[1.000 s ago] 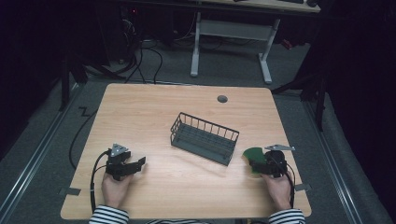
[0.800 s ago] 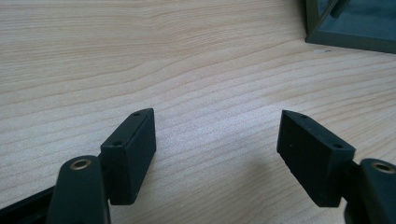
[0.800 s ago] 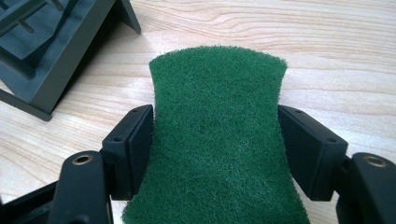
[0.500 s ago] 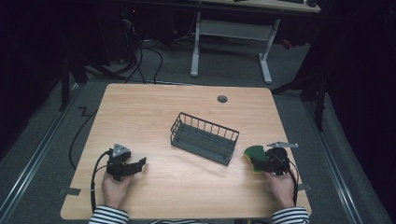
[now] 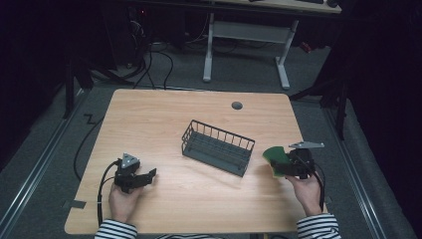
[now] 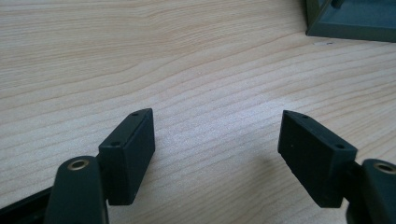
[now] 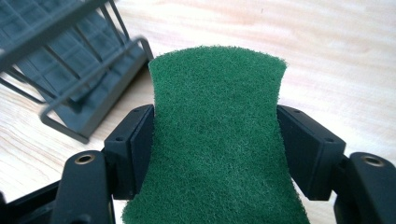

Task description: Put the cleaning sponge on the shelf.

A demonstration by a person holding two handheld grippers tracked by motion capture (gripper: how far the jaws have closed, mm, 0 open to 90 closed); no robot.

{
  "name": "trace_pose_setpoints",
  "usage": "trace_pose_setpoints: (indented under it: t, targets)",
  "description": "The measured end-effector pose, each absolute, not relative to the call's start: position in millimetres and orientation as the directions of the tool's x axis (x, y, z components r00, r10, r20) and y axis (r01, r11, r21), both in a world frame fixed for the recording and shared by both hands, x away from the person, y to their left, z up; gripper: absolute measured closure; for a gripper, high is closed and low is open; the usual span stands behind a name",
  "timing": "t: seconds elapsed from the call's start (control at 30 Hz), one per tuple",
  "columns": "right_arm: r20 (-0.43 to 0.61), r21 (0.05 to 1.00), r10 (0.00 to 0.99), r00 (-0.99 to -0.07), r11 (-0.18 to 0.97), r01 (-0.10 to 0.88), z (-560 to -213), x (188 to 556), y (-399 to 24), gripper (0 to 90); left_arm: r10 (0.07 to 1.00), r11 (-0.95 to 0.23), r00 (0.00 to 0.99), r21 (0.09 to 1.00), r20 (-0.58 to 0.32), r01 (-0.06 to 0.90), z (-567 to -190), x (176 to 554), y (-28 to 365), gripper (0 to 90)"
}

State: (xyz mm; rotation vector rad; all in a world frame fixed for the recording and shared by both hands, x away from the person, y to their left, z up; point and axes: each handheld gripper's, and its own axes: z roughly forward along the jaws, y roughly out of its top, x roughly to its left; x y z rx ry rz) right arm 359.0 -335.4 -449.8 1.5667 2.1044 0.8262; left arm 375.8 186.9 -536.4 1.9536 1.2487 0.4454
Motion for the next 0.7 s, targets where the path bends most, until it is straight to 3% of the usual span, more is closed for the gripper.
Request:
trace_pose_setpoints:
  t: [0.43,0.7]
  targets:
    - [-0.017,0.706,0.935,-0.354,0.262,0.658,-399,372,-328,31.7,0.883,-0.248,0.462,0.751,-0.085,0.612,-536,375,185,27.7]
    - [-0.089,0.700,0.893,-0.441,0.371,0.610,-376,392,-299,31.7,0.882,-0.247,0.462,0.752,-0.087,0.612,-536,376,185,27.7]
